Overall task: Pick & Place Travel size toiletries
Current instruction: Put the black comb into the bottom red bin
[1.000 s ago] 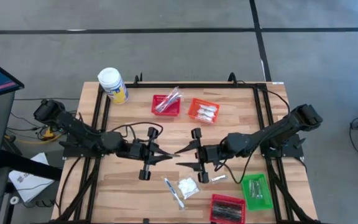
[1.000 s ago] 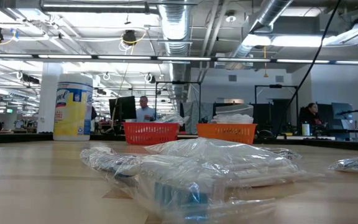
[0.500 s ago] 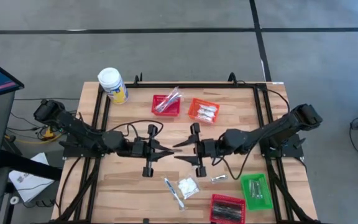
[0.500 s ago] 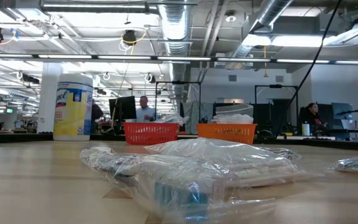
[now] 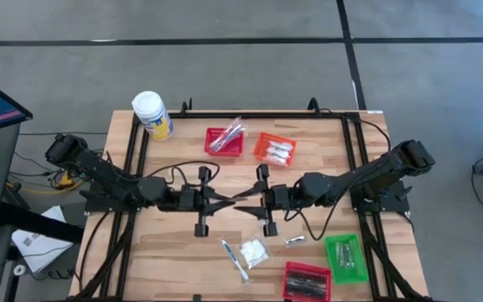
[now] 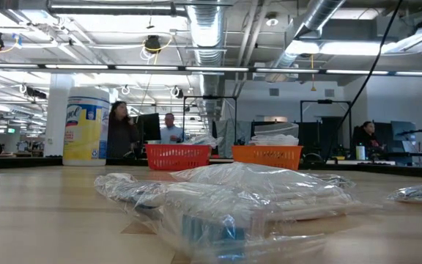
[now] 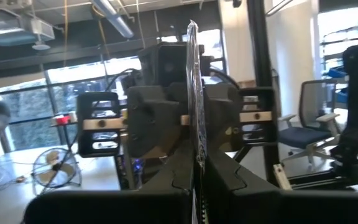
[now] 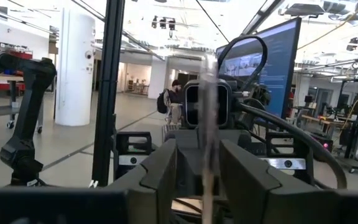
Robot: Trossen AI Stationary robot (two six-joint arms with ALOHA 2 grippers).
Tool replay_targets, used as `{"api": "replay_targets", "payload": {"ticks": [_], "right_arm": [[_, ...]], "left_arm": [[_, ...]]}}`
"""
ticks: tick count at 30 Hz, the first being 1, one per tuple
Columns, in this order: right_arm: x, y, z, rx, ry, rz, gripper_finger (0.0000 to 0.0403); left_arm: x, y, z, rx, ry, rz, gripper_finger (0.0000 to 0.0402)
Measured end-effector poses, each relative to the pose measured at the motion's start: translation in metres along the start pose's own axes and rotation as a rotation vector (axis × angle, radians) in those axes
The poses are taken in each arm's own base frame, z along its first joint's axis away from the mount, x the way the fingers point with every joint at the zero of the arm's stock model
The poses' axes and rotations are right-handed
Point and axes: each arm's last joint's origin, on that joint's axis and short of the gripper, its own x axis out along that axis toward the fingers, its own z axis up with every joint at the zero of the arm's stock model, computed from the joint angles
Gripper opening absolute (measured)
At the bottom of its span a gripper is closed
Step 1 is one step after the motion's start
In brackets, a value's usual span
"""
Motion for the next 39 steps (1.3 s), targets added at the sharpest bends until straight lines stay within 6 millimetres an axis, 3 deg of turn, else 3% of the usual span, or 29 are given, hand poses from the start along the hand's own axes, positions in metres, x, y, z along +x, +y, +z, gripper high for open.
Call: {"api": "replay_targets", "payload": {"ticks": [13,20,23,29,39], "right_arm": [[0.0,0.0,0.0,-0.001,0.006,-0.001,0.0081],[0.0,-0.001,-0.002,-0.027,0.029,-0.019,0.0016],[0.0,-0.001,-0.002,-0.038,0.035,-0.039,0.0013],[-0.002,0.006,-0.003,-0.098,0.067,-0.11,0.0006],[-0.009,0.021,0.007,-0.209,0.083,-0.212,0.0006]], "left_arm": [[0.0,0.0,-0.001,0.013,0.012,0.019,0.0005],[0.0,0.0,-0.001,0.012,0.011,0.019,0.0011],[0.0,0.0,-0.001,0.011,0.012,0.019,0.0023],[-0.004,-0.001,0.002,0.012,0.041,0.095,0.0074],[-0.021,0.0,0.02,0.014,0.107,0.249,0.0222]]}}
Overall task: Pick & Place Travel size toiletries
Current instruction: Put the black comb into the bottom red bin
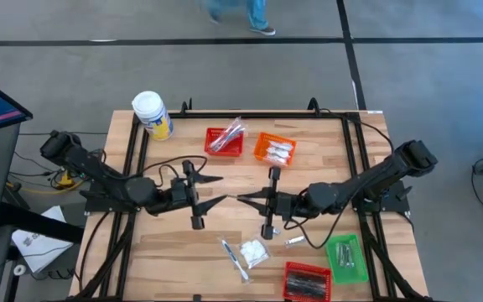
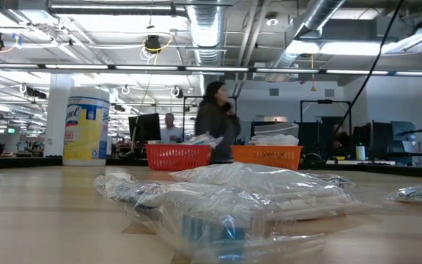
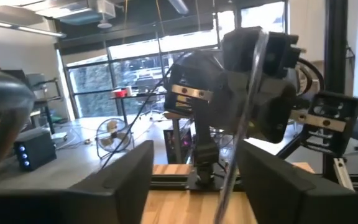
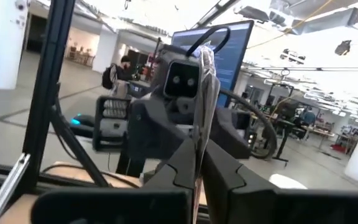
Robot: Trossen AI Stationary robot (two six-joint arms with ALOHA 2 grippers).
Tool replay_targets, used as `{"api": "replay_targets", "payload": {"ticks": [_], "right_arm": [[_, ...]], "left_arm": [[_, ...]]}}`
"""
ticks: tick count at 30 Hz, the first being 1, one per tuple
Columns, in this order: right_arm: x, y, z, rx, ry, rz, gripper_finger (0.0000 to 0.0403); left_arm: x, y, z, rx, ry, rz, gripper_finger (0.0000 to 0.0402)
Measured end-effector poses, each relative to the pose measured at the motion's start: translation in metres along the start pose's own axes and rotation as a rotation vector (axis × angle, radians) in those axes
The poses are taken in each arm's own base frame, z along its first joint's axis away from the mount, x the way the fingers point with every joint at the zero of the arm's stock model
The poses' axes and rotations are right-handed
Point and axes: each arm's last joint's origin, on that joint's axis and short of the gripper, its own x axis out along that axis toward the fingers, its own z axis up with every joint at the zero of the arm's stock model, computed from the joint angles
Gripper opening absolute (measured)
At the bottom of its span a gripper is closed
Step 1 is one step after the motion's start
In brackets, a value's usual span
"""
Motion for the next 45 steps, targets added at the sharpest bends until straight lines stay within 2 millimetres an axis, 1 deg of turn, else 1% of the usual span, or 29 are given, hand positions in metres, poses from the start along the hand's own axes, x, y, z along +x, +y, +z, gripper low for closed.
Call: {"api": "replay_targets", "payload": {"ticks": [4,8,11,13,23,30,33,37,45], "right_arm": [[-0.002,0.004,0.001,-0.025,0.003,-0.005,0.0003],[-0.002,0.004,0.001,-0.029,0.008,-0.005,0.0005],[-0.003,0.003,0.0,-0.039,0.03,-0.032,0.0005],[-0.006,0.003,0.003,-0.049,0.048,-0.038,0.0003],[-0.02,-0.005,0.015,-0.05,0.124,-0.028,0.0003],[-0.028,-0.012,0.016,-0.007,0.203,-0.009,0.0004],[-0.034,-0.014,0.014,0.014,0.269,-0.003,0.0004],[-0.044,-0.012,0.005,0.07,0.402,0.005,0.0004],[-0.065,-0.002,-0.009,0.193,0.62,0.053,0.0004]], "left_arm": [[-0.005,-0.001,0.005,-0.01,-0.011,-0.011,0.0254],[-0.005,-0.001,0.004,-0.009,-0.01,-0.013,0.0264],[-0.005,-0.001,0.004,-0.008,-0.01,-0.013,0.0263],[-0.005,-0.001,0.004,0.0,-0.01,-0.013,0.026],[-0.015,-0.001,0.011,0.067,0.03,0.14,0.0247],[-0.018,-0.001,0.012,0.065,0.041,0.169,0.0246],[-0.018,-0.001,0.012,0.065,0.041,0.171,0.0246],[-0.018,-0.001,0.012,0.065,0.041,0.172,0.0246],[-0.018,-0.001,0.012,0.064,0.04,0.172,0.0246]]}}
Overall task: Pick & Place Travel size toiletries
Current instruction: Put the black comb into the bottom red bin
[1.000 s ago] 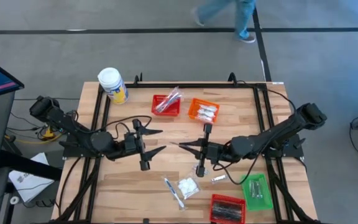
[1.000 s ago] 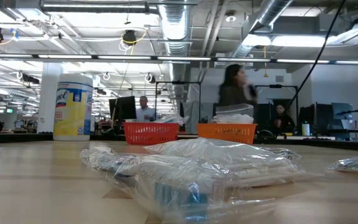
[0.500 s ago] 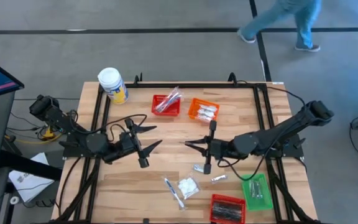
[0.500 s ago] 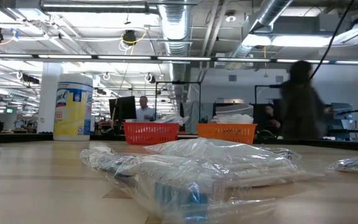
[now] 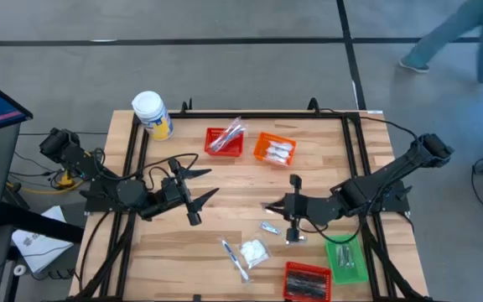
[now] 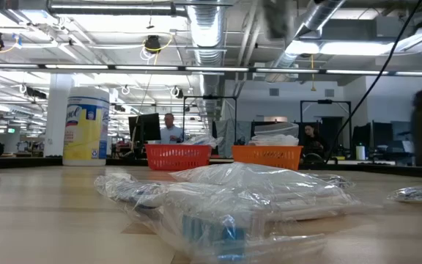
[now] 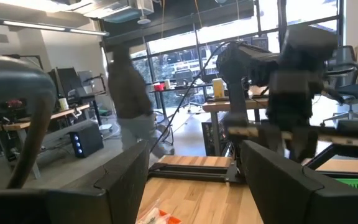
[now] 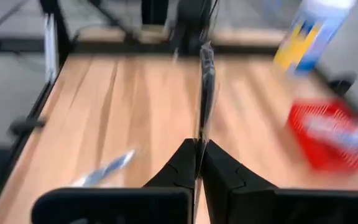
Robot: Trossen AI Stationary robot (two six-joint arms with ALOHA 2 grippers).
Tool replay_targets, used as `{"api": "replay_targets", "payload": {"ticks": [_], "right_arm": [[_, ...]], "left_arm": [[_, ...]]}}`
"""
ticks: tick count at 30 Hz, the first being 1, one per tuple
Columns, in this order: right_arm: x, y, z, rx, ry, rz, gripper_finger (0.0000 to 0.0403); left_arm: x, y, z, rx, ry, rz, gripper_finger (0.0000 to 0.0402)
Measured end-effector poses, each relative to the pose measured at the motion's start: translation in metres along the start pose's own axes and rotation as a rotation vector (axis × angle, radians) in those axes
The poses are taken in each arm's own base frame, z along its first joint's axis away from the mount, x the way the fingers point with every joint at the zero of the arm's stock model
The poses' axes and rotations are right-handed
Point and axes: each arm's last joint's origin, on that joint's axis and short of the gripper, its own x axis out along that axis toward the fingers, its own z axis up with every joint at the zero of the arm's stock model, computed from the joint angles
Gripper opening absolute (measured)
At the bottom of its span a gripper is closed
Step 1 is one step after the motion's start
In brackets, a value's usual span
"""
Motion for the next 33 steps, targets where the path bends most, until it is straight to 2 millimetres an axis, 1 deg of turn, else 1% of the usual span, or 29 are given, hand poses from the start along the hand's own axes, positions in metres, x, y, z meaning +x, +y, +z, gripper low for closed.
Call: {"api": "replay_targets", "payload": {"ticks": [4,7,8,12,15,17,19,22,26,29,33], "right_arm": [[-0.009,0.006,-0.012,0.093,0.121,0.085,0.0004],[-0.018,0.014,-0.022,0.15,0.248,0.139,0.0004],[-0.022,0.017,-0.023,0.171,0.28,0.147,0.0003],[-0.04,0.032,-0.023,0.215,0.403,0.142,0.0003],[-0.052,0.048,-0.014,0.243,0.449,0.176,0.0003],[-0.057,0.062,-0.011,0.236,0.501,0.209,0.0003],[-0.058,0.078,-0.009,0.211,0.577,0.245,0.0002],[-0.048,0.104,-0.016,0.158,0.757,0.293,0.0002],[-0.021,0.132,-0.027,0.106,1.012,0.342,0.0006],[-0.003,0.14,-0.027,0.075,1.103,0.392,0.0007],[0.011,0.133,-0.017,0.087,1.122,0.436,0.0005]], "left_arm": [[0.001,0.001,0.0,0.0,0.0,0.005,0.0246],[0.002,0.001,-0.001,0.001,0.001,0.009,0.0246],[0.002,0.001,0.0,0.001,0.001,0.009,0.0246],[0.002,0.002,0.0,0.001,0.001,0.009,0.0246],[0.002,0.001,-0.001,0.001,0.001,0.009,0.0246],[0.002,0.001,-0.001,0.001,0.001,0.009,0.0246],[0.002,0.001,-0.001,0.001,0.001,0.009,0.0246],[0.002,0.001,-0.001,0.001,0.001,0.009,0.0246],[0.002,0.001,0.0,0.0,0.001,0.01,0.0246],[0.002,0.001,0.0,0.0,0.0,0.009,0.0246],[0.002,0.001,0.0,0.0,0.0,0.009,0.0246]]}}
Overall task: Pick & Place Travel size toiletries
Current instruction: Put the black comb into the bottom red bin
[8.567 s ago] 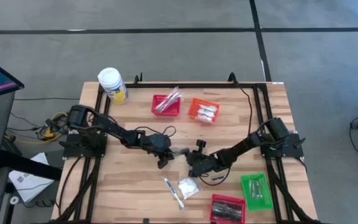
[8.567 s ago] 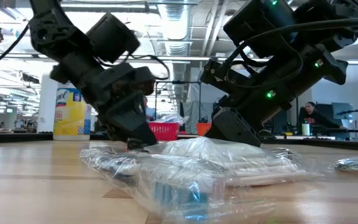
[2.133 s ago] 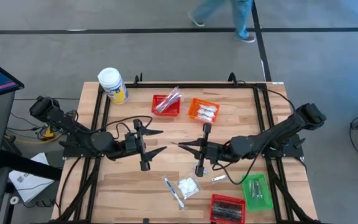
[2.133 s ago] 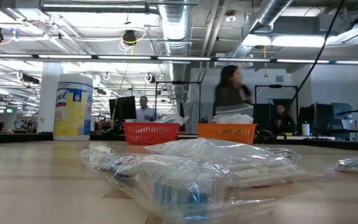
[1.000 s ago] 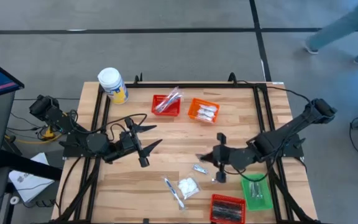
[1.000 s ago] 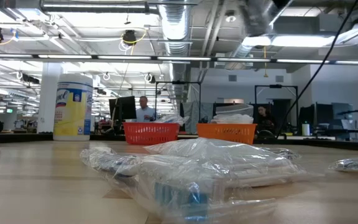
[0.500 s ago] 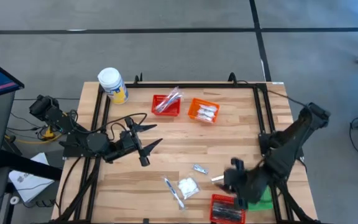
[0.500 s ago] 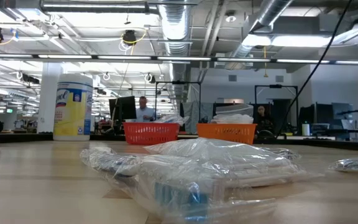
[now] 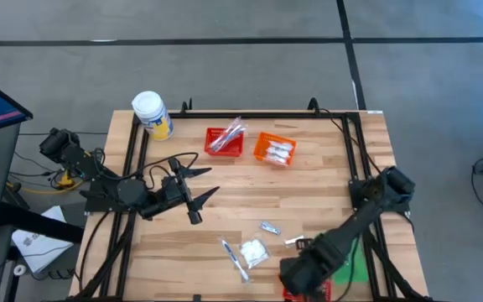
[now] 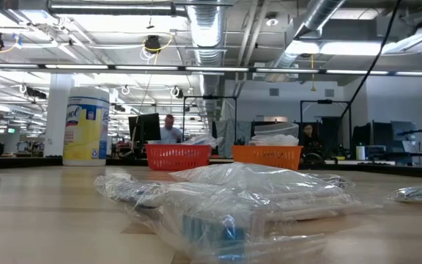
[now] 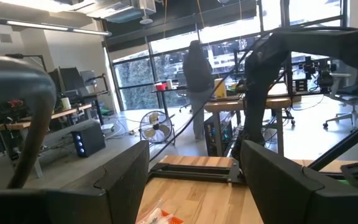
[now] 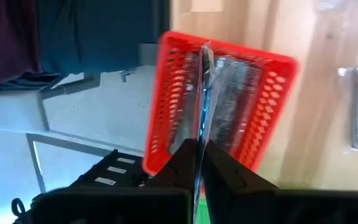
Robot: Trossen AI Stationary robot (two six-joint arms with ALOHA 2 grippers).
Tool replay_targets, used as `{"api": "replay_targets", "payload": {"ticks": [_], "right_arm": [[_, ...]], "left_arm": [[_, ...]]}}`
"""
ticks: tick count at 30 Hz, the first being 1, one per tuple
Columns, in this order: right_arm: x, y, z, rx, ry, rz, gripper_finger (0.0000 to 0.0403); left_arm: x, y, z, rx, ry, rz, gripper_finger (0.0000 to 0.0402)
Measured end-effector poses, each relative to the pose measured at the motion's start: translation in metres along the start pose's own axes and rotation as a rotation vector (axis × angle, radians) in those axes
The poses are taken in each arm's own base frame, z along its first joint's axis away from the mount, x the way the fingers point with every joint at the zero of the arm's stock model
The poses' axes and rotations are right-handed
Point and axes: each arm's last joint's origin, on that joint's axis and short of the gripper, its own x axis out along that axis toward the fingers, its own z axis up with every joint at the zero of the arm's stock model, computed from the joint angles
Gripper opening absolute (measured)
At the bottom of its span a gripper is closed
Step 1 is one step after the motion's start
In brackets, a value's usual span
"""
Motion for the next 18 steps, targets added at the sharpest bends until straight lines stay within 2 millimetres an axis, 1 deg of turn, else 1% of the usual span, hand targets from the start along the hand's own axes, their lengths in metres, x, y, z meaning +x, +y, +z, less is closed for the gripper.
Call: {"api": "replay_targets", "payload": {"ticks": [3,6,8,12,16,18], "right_arm": [[0.003,-0.015,0.007,0.047,0.025,-0.015,0.0005],[0.012,-0.032,0.006,0.114,0.084,-0.068,0.0005],[0.021,-0.038,0.005,0.138,0.095,-0.07,0.0005],[0.035,-0.037,0.004,0.13,0.086,-0.02,0.0006],[0.04,-0.031,0.002,0.102,0.069,0.008,0.0007],[0.042,-0.031,0.002,0.097,0.069,0.008,0.0007]], "left_arm": [[0.0,0.0,0.0,0.0,0.0,0.0,0.0246],[0.0,0.0,0.0,0.0,0.0,0.0,0.0246],[0.0,0.0,0.0,0.0,0.0,0.0,0.0246],[0.0,0.0,0.0,0.0,0.0,0.0,0.0246],[0.0,0.0,0.0,0.0,0.0,0.0,0.0246],[0.0,0.0,0.0,-0.002,0.0,0.0,0.0246]]}}
